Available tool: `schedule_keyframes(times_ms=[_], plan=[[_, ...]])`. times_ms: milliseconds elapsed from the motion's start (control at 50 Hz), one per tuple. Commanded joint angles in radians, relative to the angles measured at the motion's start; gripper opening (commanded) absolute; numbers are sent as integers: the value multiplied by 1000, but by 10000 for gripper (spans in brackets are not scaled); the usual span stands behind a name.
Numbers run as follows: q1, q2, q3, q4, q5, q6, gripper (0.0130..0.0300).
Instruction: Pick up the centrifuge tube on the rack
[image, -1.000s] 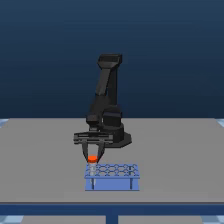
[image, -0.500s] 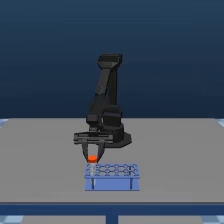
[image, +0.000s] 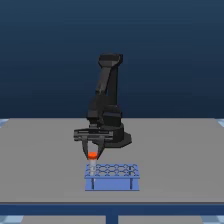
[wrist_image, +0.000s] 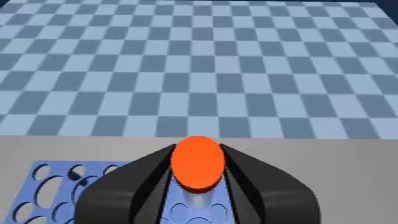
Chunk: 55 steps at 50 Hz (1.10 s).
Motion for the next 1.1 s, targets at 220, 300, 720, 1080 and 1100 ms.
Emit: schedule_keyframes(times_ms=[220,300,720,1080,1100], plan=[[0,-32,-21,-162,31,178,130],[0,-45,-29,-234,38,253,130],[0,-89,-66,-544,54,573,130],[0,-127,-107,-851,45,889,130],[0,-127,-107,-851,45,889,130]])
